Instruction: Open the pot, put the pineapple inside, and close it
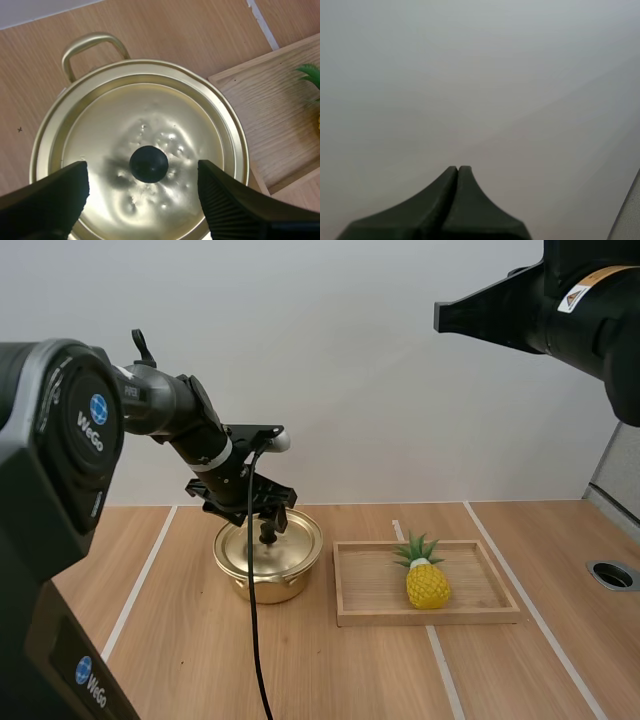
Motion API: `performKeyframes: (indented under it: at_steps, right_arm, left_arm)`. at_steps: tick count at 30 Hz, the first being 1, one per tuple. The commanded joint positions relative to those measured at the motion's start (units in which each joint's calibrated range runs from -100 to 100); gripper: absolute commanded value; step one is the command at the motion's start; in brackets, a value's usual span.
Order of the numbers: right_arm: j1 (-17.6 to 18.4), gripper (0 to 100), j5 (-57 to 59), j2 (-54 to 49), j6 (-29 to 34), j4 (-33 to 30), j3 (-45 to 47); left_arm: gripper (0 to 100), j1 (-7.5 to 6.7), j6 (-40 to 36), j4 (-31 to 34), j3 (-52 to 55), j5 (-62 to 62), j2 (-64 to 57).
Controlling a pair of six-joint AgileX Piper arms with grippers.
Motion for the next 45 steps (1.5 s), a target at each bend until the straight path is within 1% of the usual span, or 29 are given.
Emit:
performKeyframes:
  at_steps: [1, 15, 28, 45]
  right_arm:
    - [-0.2, 0, -0.3, -0.2, -0.5, 1.0, -0.5]
    - [-0.2, 0, -0.3, -0.2, -0.5, 1.1, -0.5]
    - [-0.2, 0, -0.3, -0.2, -0.5, 1.1, -0.5]
    - [-0.2, 0, -0.3, -0.2, -0.5, 1.1, -0.5]
  left_arm:
    - [100, -0.17, 1.0, -1.8, 0.2, -0.8, 1.3]
    - [100, -0.17, 2.2, -3.2, 0.2, -4.2, 3.5]
    - [100, -0.17, 2.6, -3.7, 0.2, -3.3, 6.5]
    - [100, -0.17, 2.0, -4.1, 0.2, 4.1, 6.2]
